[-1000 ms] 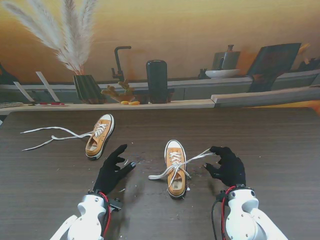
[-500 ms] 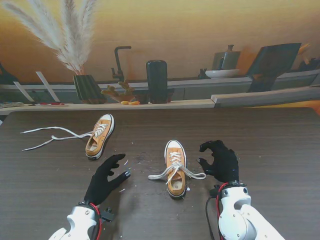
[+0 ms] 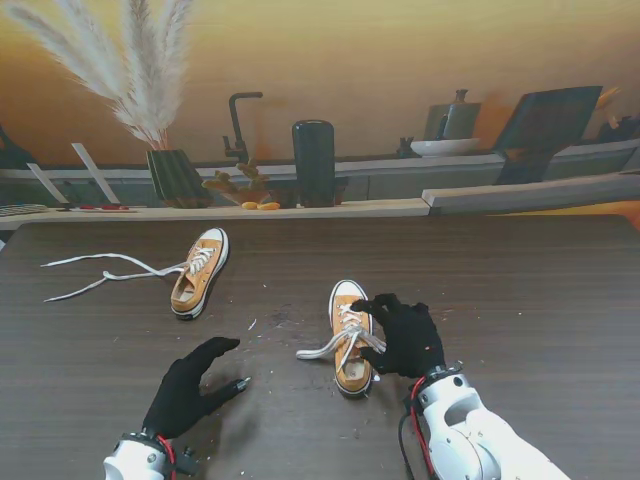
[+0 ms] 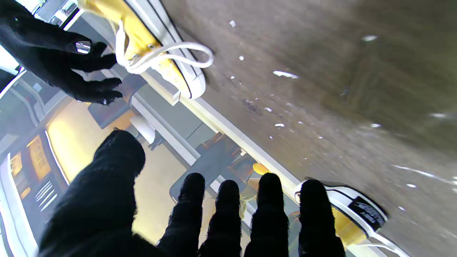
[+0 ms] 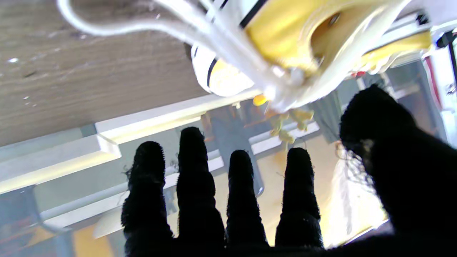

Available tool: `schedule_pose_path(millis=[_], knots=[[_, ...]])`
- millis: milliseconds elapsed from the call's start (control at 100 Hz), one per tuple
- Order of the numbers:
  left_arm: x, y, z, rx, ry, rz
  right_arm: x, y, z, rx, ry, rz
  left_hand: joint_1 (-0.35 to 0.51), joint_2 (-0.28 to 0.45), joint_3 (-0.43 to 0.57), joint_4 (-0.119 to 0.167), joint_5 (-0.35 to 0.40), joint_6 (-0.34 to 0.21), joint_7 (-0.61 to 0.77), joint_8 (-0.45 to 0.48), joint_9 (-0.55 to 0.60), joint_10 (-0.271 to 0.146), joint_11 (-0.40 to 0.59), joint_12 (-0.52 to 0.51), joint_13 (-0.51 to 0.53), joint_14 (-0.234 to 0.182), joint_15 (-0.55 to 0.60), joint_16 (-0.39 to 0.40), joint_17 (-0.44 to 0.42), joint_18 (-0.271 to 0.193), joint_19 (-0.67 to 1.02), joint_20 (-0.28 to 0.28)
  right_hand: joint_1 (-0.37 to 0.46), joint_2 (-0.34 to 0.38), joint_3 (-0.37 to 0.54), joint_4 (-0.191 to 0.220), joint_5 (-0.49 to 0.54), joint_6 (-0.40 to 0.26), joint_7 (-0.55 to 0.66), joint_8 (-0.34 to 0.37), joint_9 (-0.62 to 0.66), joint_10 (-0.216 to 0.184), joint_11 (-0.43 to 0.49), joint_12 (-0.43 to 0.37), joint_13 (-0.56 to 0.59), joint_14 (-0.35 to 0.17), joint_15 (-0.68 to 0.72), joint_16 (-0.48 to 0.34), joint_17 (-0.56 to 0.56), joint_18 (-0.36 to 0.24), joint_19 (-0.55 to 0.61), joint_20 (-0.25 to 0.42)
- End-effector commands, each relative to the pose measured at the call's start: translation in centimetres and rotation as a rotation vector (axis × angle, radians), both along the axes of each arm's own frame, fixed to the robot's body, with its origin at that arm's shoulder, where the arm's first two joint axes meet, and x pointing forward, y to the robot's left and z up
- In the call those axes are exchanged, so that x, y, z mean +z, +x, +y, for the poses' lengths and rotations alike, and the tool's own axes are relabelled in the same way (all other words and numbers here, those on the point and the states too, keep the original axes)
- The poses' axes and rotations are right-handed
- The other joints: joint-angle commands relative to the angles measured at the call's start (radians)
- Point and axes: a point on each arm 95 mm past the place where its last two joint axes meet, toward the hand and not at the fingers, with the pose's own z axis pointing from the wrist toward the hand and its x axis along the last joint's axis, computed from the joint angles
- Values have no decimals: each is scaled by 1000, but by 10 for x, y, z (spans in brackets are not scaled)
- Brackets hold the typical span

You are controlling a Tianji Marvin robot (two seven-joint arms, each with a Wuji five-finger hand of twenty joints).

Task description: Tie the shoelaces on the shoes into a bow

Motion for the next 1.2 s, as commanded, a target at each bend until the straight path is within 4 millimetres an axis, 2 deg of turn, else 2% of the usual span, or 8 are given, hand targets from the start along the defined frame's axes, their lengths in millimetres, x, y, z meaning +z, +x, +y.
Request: schedule_pose_path(millis=[0,90,270,420,550,850,1080,1190], knots=[[-3,-8,2,-27,33,23,0,2,7,26,-32,-5,18,25,-46,-9,33,-45,-4,19,12,-2,-22,-28,13,13,-27,-28,-8,16,-20,-6,-51,-3,-44,34,-50,32,-31,-51,-51,-13,-44,-44,-39,14,-65,-42,-37,-18,-62,-32],[-1,-11,4,-48,74,30,-2,4,15,50,-99,-12,14,39,-52,-9,27,-48,-9,19,7,-6,-26,-30,11,6,-34,-29,-8,8,-24,-7,-52,-19,-41,32,-79,69,-42,-88,-81,-14,-71,-73,-58,17,-133,-72,-58,-22,-109,-56],[-1,-14,4,-52,71,43,-6,5,26,86,-210,-14,26,38,-57,-7,34,-45,-10,23,14,-2,-27,-29,19,9,-39,-28,-5,11,-32,-6,-43,-95,13,21,-116,129,-54,-121,-127,-14,-77,-84,-69,18,-186,-93,-64,-27,-138,-76],[0,-16,2,-60,63,45,-12,6,29,103,-298,-36,28,42,-60,-5,36,-44,-11,25,14,-1,-27,-28,21,8,-39,-25,-5,11,-33,-4,-25,-179,101,13,-108,133,-47,-132,-121,-17,-70,-86,-47,17,-197,-99,-35,-24,-136,-88],[1,-18,1,-61,51,34,-19,11,31,108,-336,-53,30,41,-61,-3,39,-45,-10,27,19,0,-24,-26,25,8,-36,-22,-1,12,-32,-2,-1,-220,146,15,-110,122,-32,-128,-113,-17,-60,-82,-25,17,-191,-98,-8,-22,-123,-90],[0,-20,1,-64,37,28,-26,30,33,88,-387,-96,33,45,-61,0,50,-44,-5,30,29,3,-19,-22,33,11,-28,-16,6,16,-31,3,33,-256,199,12,-74,105,9,-118,-69,-14,-33,-71,32,19,-167,-94,48,-8,-86,-93],[0,-21,-1,-69,24,37,-32,46,31,72,-385,-142,32,55,-62,1,58,-43,-3,32,36,7,-16,-21,40,13,-17,-11,12,16,-27,6,74,-259,239,16,57,32,91,-90,75,-21,-21,-61,211,-2,-59,-45,198,10,21,-72],[0,-21,-1,-68,23,35,-33,50,32,72,-367,-158,31,59,-64,1,62,-43,-1,33,42,8,-14,-20,44,13,-12,-9,14,17,-24,8,102,-266,259,19,143,-15,138,-60,188,-32,-10,-47,360,-48,42,5,331,-1,120,-53]])
